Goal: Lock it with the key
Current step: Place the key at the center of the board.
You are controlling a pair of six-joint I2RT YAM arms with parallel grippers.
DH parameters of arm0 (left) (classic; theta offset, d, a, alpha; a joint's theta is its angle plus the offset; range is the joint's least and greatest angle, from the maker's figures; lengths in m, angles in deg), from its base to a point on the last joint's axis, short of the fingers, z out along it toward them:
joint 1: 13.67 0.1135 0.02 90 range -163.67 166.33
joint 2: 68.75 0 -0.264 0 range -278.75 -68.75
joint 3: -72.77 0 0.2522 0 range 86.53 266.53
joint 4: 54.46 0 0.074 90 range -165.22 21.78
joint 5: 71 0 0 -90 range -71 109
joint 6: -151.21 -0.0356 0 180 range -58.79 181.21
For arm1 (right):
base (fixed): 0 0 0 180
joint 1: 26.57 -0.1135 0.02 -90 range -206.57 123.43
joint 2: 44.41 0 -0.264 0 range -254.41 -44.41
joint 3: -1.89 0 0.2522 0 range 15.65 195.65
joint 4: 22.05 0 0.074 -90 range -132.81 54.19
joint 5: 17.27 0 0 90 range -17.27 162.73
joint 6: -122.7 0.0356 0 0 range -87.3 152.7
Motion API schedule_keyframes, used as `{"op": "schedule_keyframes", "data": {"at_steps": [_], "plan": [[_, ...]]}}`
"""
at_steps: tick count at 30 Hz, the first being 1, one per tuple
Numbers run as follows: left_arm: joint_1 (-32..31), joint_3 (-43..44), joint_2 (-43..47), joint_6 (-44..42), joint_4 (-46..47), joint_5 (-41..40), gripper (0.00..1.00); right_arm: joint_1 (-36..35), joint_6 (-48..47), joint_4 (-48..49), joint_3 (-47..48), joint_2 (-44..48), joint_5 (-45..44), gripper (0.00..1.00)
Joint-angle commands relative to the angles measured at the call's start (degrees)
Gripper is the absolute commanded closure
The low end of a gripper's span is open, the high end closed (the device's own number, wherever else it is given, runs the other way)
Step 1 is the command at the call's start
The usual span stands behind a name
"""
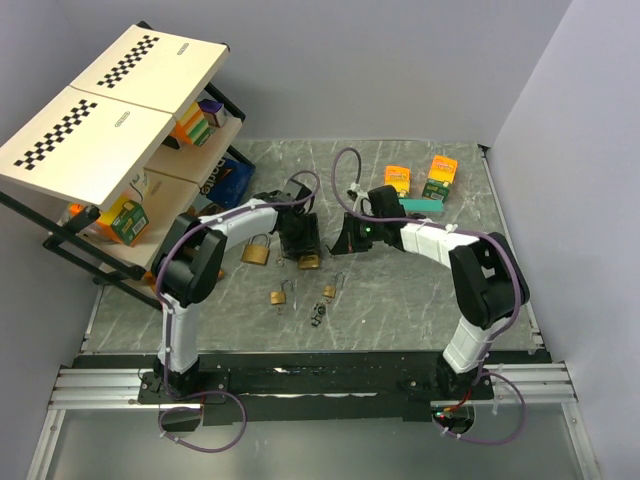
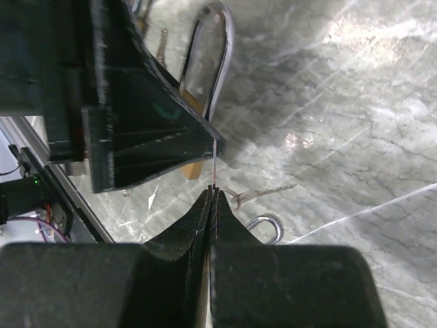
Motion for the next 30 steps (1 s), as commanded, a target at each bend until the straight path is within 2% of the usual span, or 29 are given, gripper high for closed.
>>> {"op": "schedule_keyframes", "data": {"at_steps": [1,3,12,23,29,30], "plan": [[-0.2,3.4,-2.0,1.5,-0.7,0.2,0.98,0.5,1.2,3.3,3.2,-2.3,0.4,1.0],[-0.3,4.1,-2.8,1.6,-1.2,-0.5,0.98,0.7,1.4,3.1,3.5,-3.1,0.0,1.0],[-0.3,6.8,-5.4,0.9,-4.0,-5.0,0.78,1.4,1.2,1.2,5.3,-6.6,-1.9,1.0],[-3.4,5.3,-4.7,1.4,-6.8,-9.9,0.75,1.7,3.3,2.1,4.1,-7.8,-1.8,1.0],[-3.6,5.3,-5.2,2.6,-7.6,-13.0,0.67,1.8,3.5,2.4,3.2,-7.6,-2.0,1.0],[-3.7,5.6,-5.5,2.7,-7.7,-13.4,0.64,1.8,3.7,2.6,2.8,-7.8,-2.0,1.0]]}}
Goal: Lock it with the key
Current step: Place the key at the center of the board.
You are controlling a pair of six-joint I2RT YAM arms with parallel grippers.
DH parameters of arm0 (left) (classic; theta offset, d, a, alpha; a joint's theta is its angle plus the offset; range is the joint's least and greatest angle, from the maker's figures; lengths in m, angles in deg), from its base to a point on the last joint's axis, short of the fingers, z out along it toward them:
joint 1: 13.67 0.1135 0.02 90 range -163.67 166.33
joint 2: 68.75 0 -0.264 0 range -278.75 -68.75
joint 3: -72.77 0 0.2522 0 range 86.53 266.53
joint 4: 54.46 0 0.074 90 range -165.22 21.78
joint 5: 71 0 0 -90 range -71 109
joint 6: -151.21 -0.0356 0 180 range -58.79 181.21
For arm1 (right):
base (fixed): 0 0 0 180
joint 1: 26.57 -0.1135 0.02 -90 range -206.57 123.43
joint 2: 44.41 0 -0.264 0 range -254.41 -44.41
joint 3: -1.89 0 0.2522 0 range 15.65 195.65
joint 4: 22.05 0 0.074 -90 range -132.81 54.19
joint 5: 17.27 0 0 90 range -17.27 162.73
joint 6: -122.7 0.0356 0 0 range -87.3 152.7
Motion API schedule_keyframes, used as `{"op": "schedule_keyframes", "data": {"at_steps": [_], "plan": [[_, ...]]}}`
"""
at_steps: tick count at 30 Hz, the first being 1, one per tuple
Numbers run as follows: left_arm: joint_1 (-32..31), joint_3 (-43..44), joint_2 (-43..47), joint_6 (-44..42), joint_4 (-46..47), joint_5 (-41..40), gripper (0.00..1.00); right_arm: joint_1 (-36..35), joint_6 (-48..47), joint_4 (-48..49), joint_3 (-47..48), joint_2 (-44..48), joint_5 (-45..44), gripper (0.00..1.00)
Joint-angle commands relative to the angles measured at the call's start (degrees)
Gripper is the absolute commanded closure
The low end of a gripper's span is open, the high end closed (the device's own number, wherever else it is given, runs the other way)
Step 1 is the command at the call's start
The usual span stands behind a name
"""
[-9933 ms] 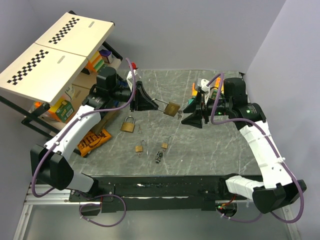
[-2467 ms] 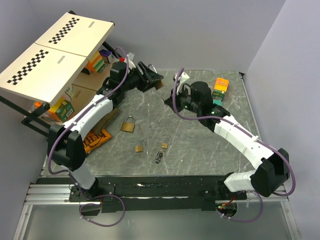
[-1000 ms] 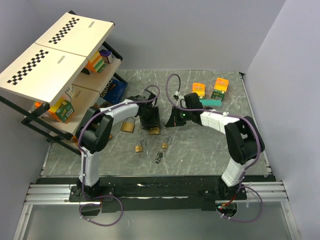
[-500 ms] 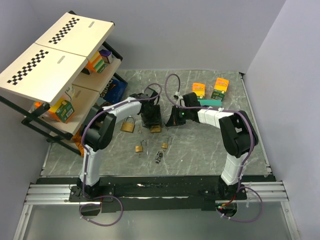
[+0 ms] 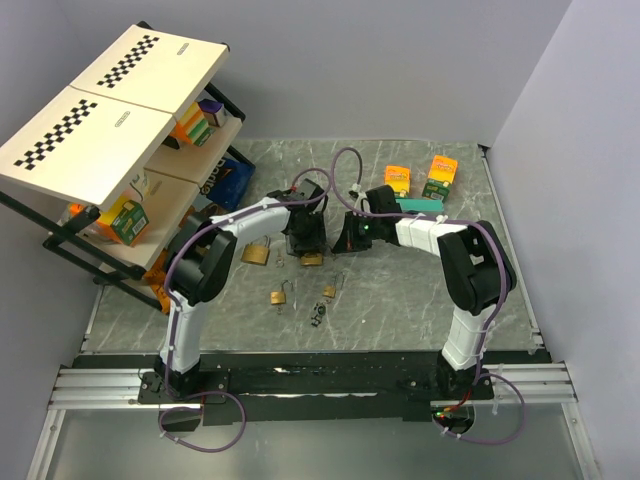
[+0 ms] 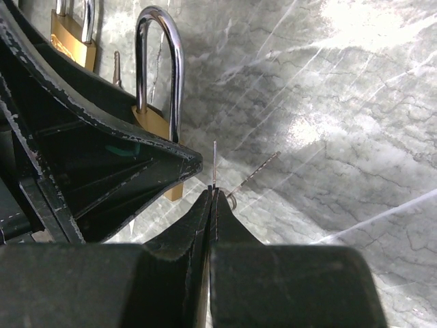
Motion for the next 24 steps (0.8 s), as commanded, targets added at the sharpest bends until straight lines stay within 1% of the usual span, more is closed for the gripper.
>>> {"op": "schedule_keyframes", "data": {"at_steps": [1,2,3,5,6,8,12,20,24], "plan": [[-0.5,-0.2,-2.2,1.4,-4.6,-4.3,0.62,0.5,1.6,2.6,-0.5,-0.8,-0.2,1.0],[-0.4,0.2,-2.4,1.5,-4.8,-5.1,0.6,0.5,1.7,2.8,-0.7,-0.9,-0.2,1.0],[-0.5,0.4,-2.7,1.6,-5.1,-5.3,0.55,0.5,1.9,2.8,-0.9,-0.8,-0.6,1.0],[-0.5,0.9,-3.0,1.7,-5.4,-6.0,0.51,0.5,1.9,2.8,-1.1,-0.8,-1.1,1.0],[-0.6,1.0,-3.3,1.7,-5.4,-6.1,0.46,0.4,1.9,2.9,-1.2,-0.7,-1.5,1.0],[-0.5,1.1,-3.6,1.8,-5.4,-5.8,0.4,0.4,1.9,3.0,-1.3,-1.0,-1.6,1.0],[-0.6,1.4,-3.8,2.0,-5.2,-5.9,0.31,0.6,2.2,3.7,-1.6,-1.4,-1.9,0.98],[-0.5,3.2,-4.5,1.8,-5.1,-5.5,0.21,0.9,2.4,3.6,-2.1,-2.2,-2.4,0.95],[-0.5,3.8,-2.8,1.5,-5.4,-5.9,0.19,0.9,2.4,4.0,-2.3,-2.2,-2.7,0.93]]}}
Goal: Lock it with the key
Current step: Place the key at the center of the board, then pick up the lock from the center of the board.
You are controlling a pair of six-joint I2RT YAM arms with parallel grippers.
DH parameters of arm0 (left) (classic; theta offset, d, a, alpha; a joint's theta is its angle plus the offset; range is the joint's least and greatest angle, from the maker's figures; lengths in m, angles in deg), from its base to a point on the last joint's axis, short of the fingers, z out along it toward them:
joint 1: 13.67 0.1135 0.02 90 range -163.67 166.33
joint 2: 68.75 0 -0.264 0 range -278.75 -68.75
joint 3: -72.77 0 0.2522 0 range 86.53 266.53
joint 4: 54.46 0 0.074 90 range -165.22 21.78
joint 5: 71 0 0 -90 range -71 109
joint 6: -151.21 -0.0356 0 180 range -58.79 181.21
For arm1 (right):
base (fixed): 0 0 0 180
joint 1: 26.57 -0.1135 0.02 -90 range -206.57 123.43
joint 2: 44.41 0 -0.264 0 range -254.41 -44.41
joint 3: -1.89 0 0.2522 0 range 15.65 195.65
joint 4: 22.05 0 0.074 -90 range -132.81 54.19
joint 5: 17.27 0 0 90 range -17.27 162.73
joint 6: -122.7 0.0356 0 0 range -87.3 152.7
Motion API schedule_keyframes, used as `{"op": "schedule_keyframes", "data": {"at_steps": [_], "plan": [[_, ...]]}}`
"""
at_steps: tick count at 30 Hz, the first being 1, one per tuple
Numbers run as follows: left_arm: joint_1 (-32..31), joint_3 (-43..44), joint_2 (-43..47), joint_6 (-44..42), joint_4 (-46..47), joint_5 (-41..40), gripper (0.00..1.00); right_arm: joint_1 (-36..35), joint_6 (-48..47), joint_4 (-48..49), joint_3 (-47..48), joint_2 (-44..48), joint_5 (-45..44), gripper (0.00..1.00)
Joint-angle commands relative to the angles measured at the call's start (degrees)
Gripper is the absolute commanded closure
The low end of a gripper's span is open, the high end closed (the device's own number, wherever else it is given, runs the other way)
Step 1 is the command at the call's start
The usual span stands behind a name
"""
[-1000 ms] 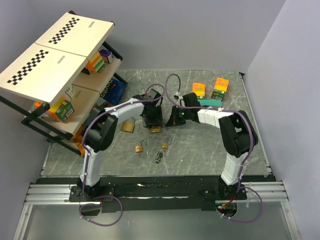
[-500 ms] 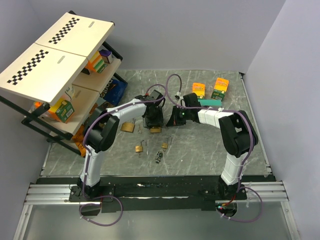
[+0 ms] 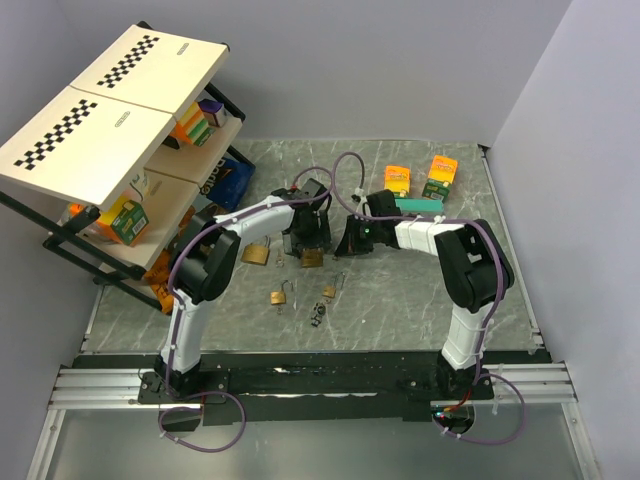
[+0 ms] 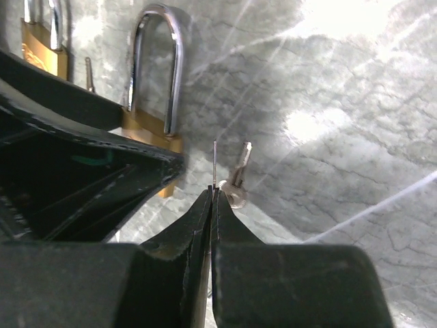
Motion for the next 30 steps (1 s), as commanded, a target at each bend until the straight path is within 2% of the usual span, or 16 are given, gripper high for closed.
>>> {"op": "schedule_keyframes", "data": {"at_steps": [1,2,6,7,8,9,13,14,18,20,25,30], "plan": [[0.1,0.6,-0.6,-0.1,-2.0,-2.4,0.18,0.7,0.9,1.8,-0.5,-1.1,-0.7,0.92],[0.0,0.7,0.0,-0.5,-1.7,-2.4,0.17,0.7,1.0,1.8,-0.8,-1.2,-0.8,0.9],[0.6,0.0,4.9,-1.2,1.0,-1.5,0.12,0.7,1.5,2.1,-0.8,-0.5,-0.1,0.66],[0.6,-0.5,6.0,-1.4,2.1,-1.3,0.12,0.7,1.5,2.1,-0.7,0.1,0.3,0.63],[0.8,-0.5,7.2,-2.1,3.5,-1.4,0.1,0.7,1.5,2.1,-0.6,1.9,0.6,0.59],[0.8,-0.4,9.6,-2.5,4.1,-1.6,0.09,0.7,1.0,2.1,-0.5,3.0,1.2,0.51],[0.8,1.5,15.9,-4.8,6.0,-3.7,0.01,1.3,-2.6,-0.7,2.2,8.9,1.7,0.34],[1.1,1.8,18.6,-6.3,6.1,-4.1,0.03,1.6,-3.4,-2.3,2.6,9.9,2.0,0.32],[2.4,-1.9,26.7,-11.3,10.6,-6.6,0.04,3.3,-9.0,-6.6,3.4,15.7,3.3,0.18],[4.2,-4.8,31.9,-14.2,13.3,-4.9,0.04,3.3,-11.3,-10.0,3.2,19.1,3.2,0.16],[11.5,-11.3,39.8,-16.5,16.4,6.9,0.04,3.2,-14.2,-14.8,-0.8,27.0,3.6,0.16],[13.0,-14.7,44.9,-18.6,16.6,7.1,0.04,1.5,-12.4,-17.7,-7.8,34.8,-0.8,0.19]]}}
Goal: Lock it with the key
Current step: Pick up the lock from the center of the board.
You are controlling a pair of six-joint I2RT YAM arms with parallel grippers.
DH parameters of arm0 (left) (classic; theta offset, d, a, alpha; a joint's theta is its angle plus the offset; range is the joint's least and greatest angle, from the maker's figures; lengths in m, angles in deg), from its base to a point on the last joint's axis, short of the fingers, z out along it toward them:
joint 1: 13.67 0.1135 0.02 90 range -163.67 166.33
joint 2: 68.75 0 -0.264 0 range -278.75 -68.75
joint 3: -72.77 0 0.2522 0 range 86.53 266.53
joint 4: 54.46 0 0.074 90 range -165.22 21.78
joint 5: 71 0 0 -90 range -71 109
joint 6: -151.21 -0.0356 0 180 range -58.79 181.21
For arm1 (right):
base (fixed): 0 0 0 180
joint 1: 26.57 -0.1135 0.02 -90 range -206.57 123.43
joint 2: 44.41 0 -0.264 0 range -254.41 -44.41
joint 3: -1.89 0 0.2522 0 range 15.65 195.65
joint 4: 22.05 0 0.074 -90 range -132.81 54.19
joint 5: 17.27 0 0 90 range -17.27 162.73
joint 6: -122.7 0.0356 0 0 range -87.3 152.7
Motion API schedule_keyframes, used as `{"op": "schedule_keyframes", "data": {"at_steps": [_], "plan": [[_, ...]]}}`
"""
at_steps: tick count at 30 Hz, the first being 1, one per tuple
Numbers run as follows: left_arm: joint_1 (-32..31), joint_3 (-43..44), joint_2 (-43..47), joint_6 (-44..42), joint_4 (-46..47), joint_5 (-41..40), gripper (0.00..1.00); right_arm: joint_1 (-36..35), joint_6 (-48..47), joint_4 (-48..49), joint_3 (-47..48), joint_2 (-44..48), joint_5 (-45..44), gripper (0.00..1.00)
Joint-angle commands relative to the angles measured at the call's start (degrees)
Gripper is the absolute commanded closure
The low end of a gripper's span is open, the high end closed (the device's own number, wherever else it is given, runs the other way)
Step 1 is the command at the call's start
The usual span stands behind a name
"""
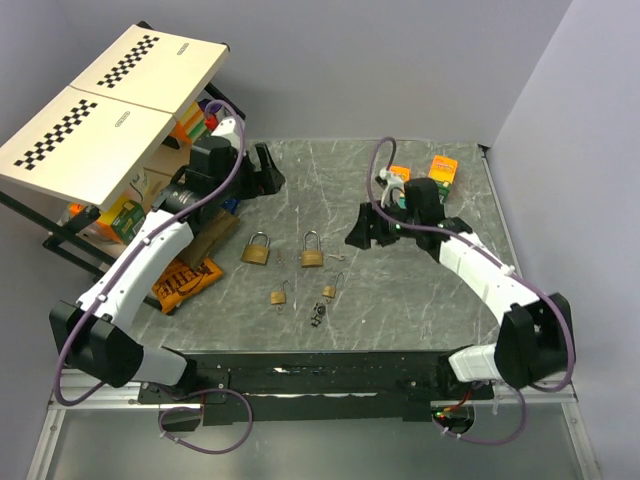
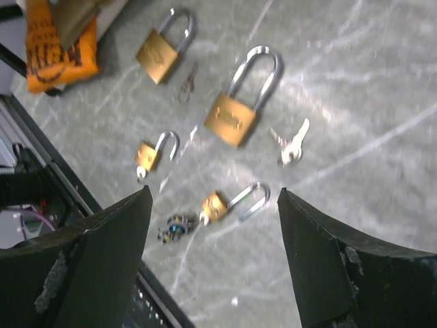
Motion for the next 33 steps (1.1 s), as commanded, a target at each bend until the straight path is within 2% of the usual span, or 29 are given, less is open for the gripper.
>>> {"op": "schedule_keyframes", "data": {"at_steps": [1,4,5,8,15,19,33], "plan": [[0.0,-3.1,4.3,-3.4,1.6,3.4,0.04,-3.2,0.4,-4.4,-7.2,7.5,-4.0,0.19],[0.0,-3.1,6.0,-4.8,-0.4,5.1,0.04,-7.0,3.4,-1.7,-11.9,10.4,-7.5,0.2],[0.0,-3.1,6.6,-5.9,-1.0,5.7,0.04,-8.8,5.6,-0.9,-12.9,10.9,-11.2,0.18],[-0.1,-2.7,8.7,-9.4,-4.6,8.2,0.04,-14.3,7.9,-1.4,-13.5,10.4,-16.4,0.18],[0.0,-5.3,10.4,-11.5,-4.7,6.7,0.04,-21.2,12.1,-10.8,-1.7,-4.6,-26.3,0.25],[0.4,-3.9,8.8,-8.1,-3.1,5.7,0.04,-24.6,12.6,-15.2,3.8,-11.0,-28.9,0.36],[0.7,0.2,5.6,-2.0,-0.6,10.1,0.04,-27.0,15.8,-18.5,9.2,-22.8,-28.3,0.35]]}}
